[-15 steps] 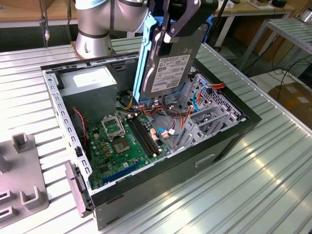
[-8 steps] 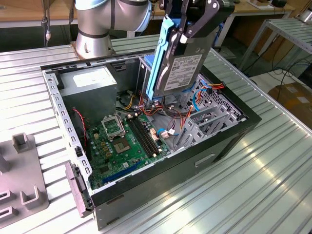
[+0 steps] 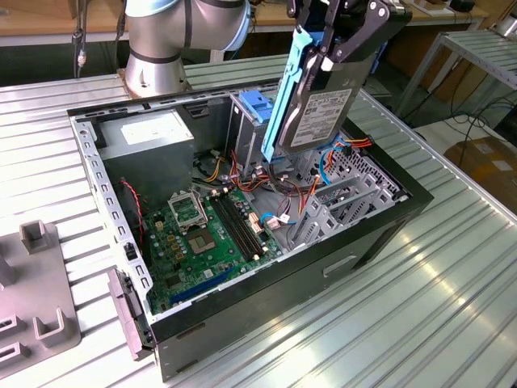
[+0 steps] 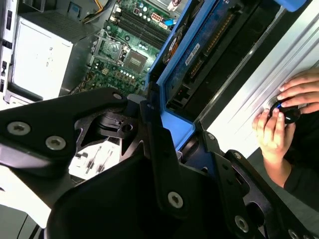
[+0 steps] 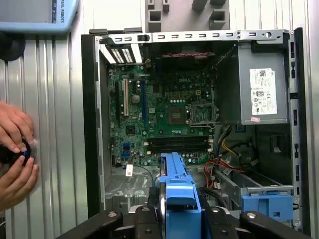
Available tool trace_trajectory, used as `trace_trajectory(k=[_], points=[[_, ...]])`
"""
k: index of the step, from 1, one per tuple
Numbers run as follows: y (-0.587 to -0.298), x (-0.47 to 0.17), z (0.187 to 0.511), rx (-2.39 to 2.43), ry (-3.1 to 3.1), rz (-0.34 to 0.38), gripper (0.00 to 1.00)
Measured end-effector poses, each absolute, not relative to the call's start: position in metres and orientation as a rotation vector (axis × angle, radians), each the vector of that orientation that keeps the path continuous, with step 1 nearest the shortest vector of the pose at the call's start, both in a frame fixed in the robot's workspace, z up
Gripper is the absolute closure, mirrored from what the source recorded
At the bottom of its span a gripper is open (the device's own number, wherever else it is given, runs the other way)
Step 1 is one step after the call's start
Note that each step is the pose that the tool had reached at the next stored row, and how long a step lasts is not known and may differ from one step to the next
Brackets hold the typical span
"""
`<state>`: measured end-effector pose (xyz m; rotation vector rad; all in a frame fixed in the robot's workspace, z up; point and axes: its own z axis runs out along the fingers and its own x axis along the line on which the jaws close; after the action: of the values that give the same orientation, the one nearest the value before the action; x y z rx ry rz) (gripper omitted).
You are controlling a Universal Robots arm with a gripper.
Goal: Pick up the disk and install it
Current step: 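Insert the disk into the insertion slot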
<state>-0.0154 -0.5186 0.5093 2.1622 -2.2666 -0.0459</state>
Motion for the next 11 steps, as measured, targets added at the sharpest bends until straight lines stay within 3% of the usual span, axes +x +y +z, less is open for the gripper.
trace_trajectory(k=[11], points=[[-0.542, -0.012, 0.503, 2.167, -2.280, -0.030, 0.63]])
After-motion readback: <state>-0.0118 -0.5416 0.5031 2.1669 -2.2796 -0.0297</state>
